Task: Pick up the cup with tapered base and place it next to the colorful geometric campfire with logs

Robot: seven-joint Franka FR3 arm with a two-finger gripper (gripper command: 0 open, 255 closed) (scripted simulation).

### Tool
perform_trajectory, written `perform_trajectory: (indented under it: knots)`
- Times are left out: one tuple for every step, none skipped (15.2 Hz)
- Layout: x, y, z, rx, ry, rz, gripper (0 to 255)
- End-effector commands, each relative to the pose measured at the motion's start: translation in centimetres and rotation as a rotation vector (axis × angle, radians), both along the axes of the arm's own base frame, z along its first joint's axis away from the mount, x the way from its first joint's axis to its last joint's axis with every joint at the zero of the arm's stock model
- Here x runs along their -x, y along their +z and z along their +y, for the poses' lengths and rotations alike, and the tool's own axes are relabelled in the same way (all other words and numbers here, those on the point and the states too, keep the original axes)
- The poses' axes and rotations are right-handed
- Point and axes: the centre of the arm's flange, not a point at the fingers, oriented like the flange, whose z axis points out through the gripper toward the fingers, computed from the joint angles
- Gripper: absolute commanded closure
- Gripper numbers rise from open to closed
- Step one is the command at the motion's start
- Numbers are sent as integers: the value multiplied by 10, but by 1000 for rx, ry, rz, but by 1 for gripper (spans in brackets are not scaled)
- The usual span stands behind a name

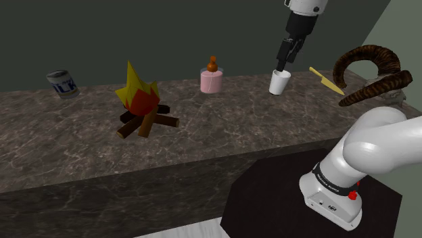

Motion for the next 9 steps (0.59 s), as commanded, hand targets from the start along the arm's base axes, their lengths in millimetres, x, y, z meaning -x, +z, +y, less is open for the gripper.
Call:
perform_trajectory:
  knots:
    - [0, 0, 0, 0, 0, 0, 0]
    - [-5, -7, -10, 3, -1, 2, 0]
    - [-10, -14, -19, 6, -1, 3, 0]
    - [-15, -21, -29, 10, -2, 5, 0]
    - [-21, -28, -38, 13, -2, 6, 0]
    - [-26, -35, -48, 16, -3, 8, 0]
    - [-31, -41, -58, 19, -3, 9, 0]
    - [-36, -48, -68, 23, -4, 11, 0]
    - [-41, -55, -77, 26, -5, 13, 0]
